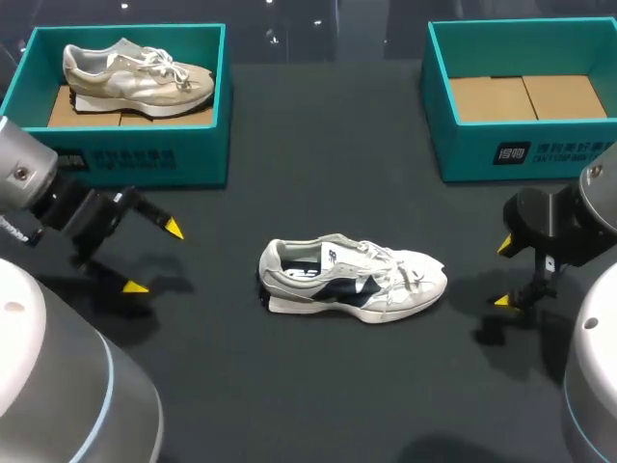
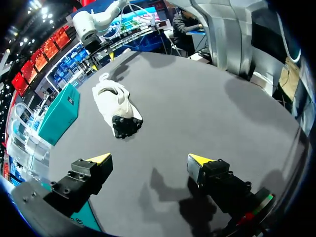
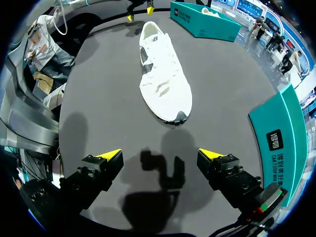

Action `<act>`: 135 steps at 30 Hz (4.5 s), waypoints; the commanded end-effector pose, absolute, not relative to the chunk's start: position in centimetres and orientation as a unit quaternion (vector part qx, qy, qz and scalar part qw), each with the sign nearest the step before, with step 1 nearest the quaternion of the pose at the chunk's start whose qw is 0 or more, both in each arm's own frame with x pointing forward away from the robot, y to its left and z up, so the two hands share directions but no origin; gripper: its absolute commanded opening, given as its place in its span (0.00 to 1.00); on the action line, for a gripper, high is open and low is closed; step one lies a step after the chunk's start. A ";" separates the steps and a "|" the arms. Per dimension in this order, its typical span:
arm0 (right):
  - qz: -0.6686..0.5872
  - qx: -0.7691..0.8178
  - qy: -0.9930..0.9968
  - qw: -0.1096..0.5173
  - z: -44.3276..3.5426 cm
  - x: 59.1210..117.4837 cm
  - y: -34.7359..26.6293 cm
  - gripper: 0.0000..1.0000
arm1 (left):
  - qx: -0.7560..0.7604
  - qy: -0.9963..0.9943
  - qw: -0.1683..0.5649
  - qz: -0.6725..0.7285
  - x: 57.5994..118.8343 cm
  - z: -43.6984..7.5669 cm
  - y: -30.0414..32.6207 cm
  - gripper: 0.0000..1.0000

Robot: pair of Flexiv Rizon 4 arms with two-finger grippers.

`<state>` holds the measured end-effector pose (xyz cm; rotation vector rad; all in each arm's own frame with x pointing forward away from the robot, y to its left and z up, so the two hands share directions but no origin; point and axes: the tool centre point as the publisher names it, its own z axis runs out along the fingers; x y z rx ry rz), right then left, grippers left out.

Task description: Take the shoe out of the shoebox, open the shoe tongue, remove and reinsert the insole, then place the shoe into the shoebox

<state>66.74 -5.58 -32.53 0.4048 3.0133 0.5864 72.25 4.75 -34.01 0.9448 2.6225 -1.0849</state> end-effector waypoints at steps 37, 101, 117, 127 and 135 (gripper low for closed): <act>0.189 0.131 0.973 0.024 -32.5 66.5 -5.6 1.00 | 0.099 0.792 0.049 -0.601 74.3 -38.3 3.9 1.00; 0.189 0.131 0.973 0.024 -32.5 66.5 -5.6 1.00 | 0.011 0.791 -0.059 -0.608 74.9 -39.9 -6.0 1.00; 0.189 0.131 0.973 0.024 -32.5 66.5 -5.6 1.00 | 0.019 0.796 -0.072 -0.601 73.8 -40.6 -9.0 1.00; 0.189 0.131 0.973 0.024 -32.5 66.5 -5.6 1.00 | 0.020 0.796 -0.073 -0.601 73.5 -40.7 -10.3 1.00; 0.189 0.131 0.973 0.024 -32.5 66.5 -5.6 1.00 | 0.017 0.795 -0.073 -0.602 73.4 -40.8 -11.2 1.00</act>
